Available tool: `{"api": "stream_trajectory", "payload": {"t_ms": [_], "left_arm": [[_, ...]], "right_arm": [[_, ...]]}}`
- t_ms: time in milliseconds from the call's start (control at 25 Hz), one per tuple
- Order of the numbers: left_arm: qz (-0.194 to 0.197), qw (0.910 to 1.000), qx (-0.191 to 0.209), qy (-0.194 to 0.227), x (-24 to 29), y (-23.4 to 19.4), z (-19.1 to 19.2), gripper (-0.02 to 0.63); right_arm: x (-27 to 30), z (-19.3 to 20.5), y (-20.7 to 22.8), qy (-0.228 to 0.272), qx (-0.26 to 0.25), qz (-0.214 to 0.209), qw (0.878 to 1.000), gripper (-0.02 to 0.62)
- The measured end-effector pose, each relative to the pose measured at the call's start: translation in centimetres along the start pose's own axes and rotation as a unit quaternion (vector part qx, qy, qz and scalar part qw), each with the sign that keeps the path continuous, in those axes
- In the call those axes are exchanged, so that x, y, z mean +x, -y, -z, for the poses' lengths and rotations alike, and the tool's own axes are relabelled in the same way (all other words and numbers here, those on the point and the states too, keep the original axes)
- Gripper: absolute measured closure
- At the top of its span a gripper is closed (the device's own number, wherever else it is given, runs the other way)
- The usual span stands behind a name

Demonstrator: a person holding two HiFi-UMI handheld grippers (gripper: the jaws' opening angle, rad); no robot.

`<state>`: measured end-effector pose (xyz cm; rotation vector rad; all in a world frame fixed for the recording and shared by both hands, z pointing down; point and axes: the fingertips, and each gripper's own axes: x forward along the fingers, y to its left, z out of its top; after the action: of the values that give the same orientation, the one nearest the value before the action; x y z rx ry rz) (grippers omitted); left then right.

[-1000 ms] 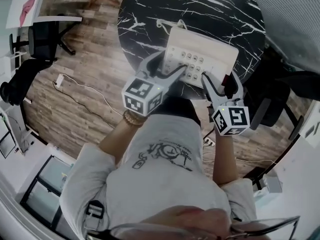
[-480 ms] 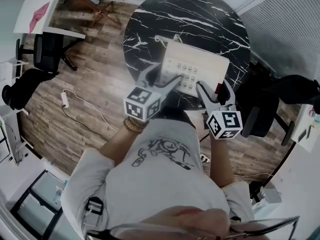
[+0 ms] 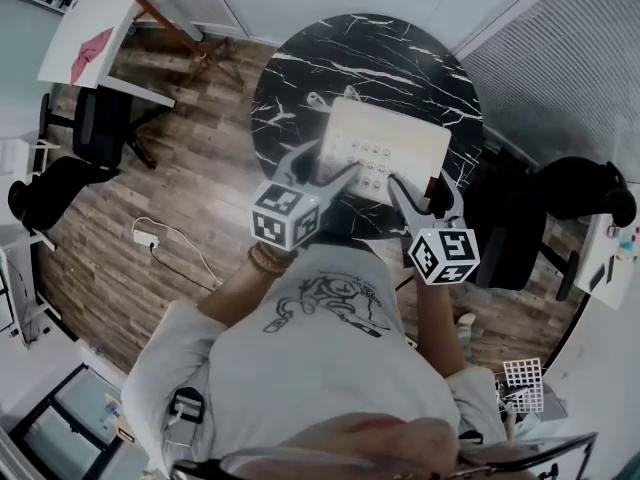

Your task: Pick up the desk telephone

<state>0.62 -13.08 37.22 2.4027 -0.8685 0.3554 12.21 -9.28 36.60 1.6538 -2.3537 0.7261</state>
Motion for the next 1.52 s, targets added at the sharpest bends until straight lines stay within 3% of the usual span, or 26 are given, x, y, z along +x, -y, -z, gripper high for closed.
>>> {"api": "stream_trajectory", "payload": {"t_ms": [520,1520], "left_arm": [[0.006,0.9996,0.013,0.025,-1.4,2.2,-3.2,0.285],[-0.003,0.9997,0.006,0.024,-0.5,1.6,-2.9,0.283]], "right_arm": [[-2.1,-3.5,-0.7,0.031,-0.004,0.008,0.999,0.213],[-1.2,-3.4,-0.1,0.032,-0.007,0.006,0.999,0.216]]}}
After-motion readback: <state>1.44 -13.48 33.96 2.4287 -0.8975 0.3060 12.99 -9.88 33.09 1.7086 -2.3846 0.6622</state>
